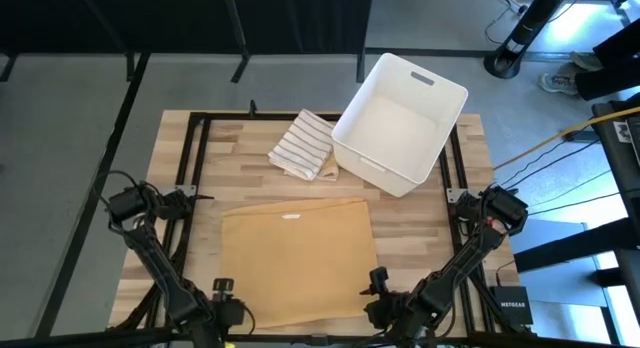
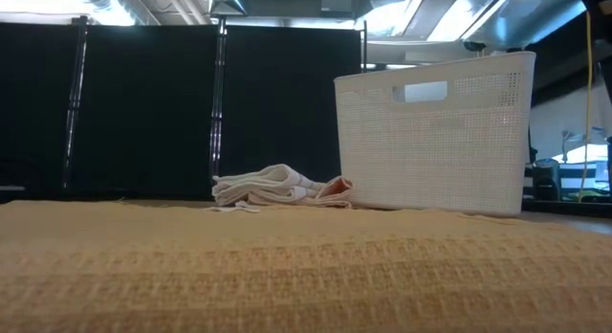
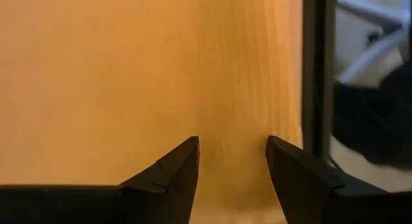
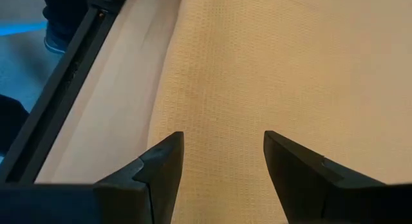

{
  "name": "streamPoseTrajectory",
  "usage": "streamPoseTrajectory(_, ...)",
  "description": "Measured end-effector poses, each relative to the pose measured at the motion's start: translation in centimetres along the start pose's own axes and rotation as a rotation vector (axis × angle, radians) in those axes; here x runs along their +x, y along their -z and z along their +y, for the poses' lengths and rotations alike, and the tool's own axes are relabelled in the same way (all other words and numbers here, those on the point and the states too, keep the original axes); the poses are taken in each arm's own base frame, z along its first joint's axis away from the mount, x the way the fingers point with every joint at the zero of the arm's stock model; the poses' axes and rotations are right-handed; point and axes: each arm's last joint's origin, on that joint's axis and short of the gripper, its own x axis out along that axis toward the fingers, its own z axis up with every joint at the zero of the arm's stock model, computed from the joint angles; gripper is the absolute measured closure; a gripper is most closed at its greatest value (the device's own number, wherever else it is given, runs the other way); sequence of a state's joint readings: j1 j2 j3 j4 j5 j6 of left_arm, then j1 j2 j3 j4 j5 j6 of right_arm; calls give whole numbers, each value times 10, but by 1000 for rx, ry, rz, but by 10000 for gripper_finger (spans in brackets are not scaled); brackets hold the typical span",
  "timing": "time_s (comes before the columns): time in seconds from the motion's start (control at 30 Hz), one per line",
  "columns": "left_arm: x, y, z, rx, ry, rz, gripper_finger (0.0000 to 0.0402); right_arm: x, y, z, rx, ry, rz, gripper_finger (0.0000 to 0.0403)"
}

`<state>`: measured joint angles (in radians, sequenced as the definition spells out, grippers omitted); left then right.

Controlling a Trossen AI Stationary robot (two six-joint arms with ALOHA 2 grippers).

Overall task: Fold towel
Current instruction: Fold the yellow towel

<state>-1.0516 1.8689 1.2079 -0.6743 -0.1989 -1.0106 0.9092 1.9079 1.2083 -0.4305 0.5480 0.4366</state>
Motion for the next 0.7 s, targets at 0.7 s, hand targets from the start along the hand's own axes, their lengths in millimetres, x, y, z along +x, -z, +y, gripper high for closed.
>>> streamPoseTrajectory(0.7,7,0,-14,-78,89,52,229,1,3,5,-21,-157,80,187)
